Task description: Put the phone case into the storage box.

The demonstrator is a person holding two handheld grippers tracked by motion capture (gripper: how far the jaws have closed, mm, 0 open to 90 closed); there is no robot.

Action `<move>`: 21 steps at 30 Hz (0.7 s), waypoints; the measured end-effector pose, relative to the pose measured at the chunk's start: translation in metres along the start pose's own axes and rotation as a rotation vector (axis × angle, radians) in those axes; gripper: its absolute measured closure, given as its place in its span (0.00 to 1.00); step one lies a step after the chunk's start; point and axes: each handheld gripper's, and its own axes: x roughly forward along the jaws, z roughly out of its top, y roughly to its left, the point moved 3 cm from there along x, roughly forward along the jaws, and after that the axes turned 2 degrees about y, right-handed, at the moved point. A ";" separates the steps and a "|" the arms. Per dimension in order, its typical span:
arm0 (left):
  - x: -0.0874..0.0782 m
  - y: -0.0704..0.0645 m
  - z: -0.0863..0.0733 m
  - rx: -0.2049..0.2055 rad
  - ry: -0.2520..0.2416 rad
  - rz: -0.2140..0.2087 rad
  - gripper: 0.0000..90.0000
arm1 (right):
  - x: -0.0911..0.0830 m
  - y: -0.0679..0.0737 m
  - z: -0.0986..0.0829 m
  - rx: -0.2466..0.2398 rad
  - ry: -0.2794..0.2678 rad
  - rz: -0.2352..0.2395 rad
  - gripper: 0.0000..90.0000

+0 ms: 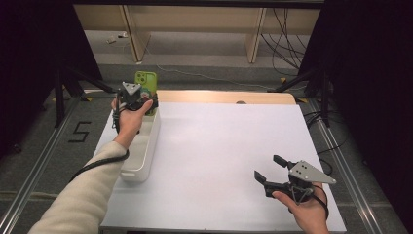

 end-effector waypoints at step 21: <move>0.006 -0.002 -0.003 0.007 0.015 0.007 0.18 | 0.000 0.000 -0.001 0.000 0.004 0.005 0.17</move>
